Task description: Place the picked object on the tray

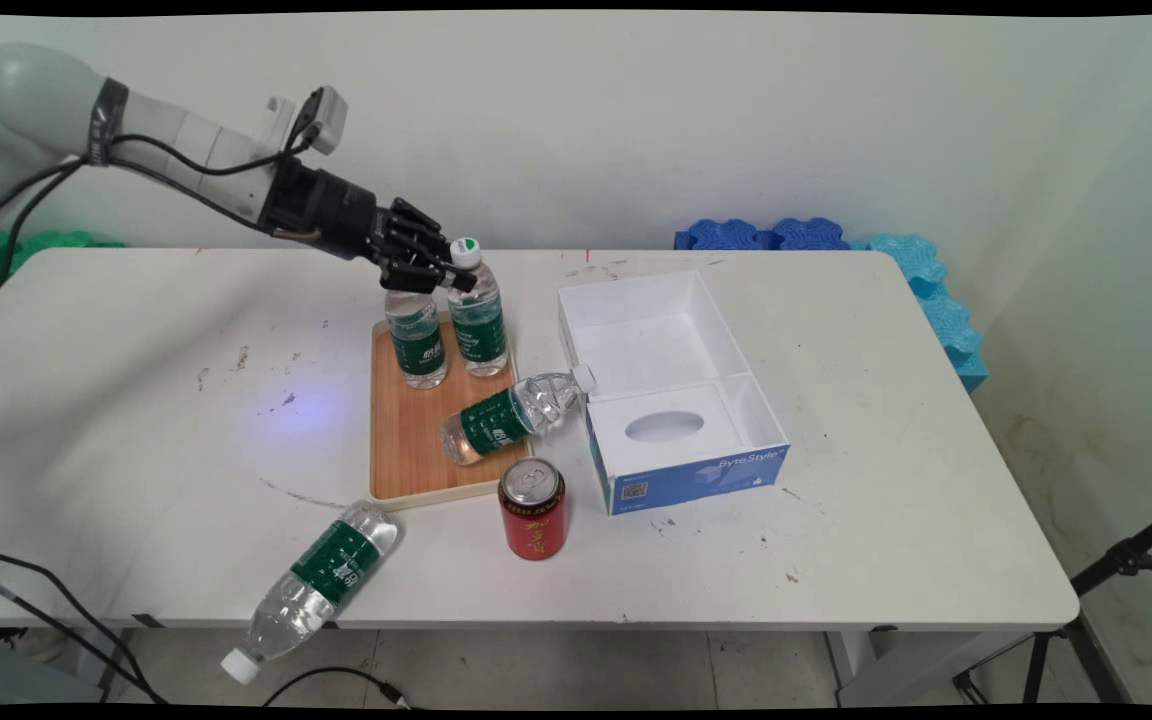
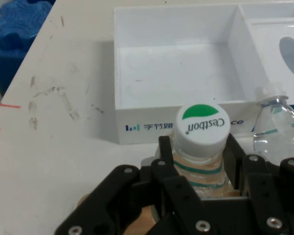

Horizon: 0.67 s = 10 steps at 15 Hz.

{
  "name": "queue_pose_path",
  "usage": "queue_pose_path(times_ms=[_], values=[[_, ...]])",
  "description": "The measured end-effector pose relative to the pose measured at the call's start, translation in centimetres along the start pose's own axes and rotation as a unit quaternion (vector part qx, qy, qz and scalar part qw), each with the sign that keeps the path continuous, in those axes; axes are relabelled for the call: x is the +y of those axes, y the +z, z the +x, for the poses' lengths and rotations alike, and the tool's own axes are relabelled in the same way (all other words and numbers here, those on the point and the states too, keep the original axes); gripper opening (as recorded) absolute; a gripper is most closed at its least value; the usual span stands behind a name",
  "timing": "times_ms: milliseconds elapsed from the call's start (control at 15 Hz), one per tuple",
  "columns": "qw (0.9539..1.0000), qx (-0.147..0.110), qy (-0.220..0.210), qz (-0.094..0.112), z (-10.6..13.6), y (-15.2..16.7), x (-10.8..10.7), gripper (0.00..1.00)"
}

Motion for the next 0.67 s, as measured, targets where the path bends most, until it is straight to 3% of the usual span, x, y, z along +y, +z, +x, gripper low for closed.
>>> queue_pose_path(times_ms=[667], values=[[1.0000, 0.004, -0.001, -0.001, -2.3, 1.6, -0.2, 0.00]])
